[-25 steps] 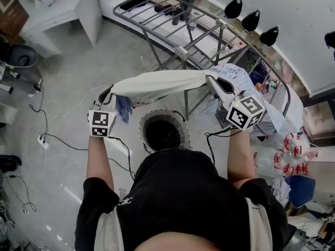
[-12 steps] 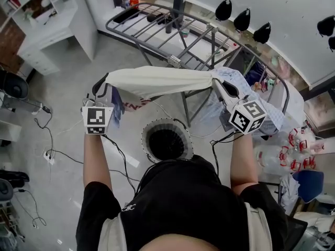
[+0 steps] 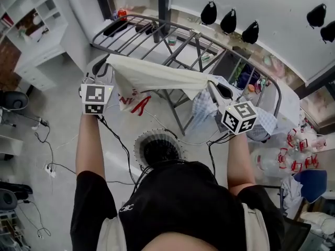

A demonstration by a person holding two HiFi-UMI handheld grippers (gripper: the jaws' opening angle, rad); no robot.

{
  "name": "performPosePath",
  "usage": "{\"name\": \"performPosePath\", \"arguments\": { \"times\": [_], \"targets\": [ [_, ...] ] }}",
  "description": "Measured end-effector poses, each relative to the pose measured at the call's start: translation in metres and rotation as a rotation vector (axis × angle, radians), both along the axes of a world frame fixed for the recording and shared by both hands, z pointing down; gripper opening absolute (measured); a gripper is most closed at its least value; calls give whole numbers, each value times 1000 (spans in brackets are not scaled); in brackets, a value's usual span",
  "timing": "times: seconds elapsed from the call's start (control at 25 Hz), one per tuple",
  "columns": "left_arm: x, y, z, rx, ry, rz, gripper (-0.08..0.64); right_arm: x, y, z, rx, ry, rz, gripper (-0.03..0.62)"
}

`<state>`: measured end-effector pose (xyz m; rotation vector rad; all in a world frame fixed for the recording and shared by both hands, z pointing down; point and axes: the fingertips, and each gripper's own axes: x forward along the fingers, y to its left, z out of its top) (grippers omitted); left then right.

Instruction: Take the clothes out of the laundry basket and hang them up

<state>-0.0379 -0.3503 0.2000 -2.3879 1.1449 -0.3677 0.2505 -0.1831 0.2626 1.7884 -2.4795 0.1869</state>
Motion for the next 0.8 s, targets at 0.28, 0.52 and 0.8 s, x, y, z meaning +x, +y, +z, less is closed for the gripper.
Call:
{"name": "performPosePath", "arguments": {
  "times": [0.28,0.52,0.8],
  "targets": [
    [95,-51,-50,48,-63,72,17,61,-18,-2,20,20,75,29],
    [186,-82,-55,30,-188,168,17,116,-33,13,-8,54,178,29],
    [259,-118,-14,-40,-274,230,18,171,-49,42,-96,108,296,29]
  ]
}}
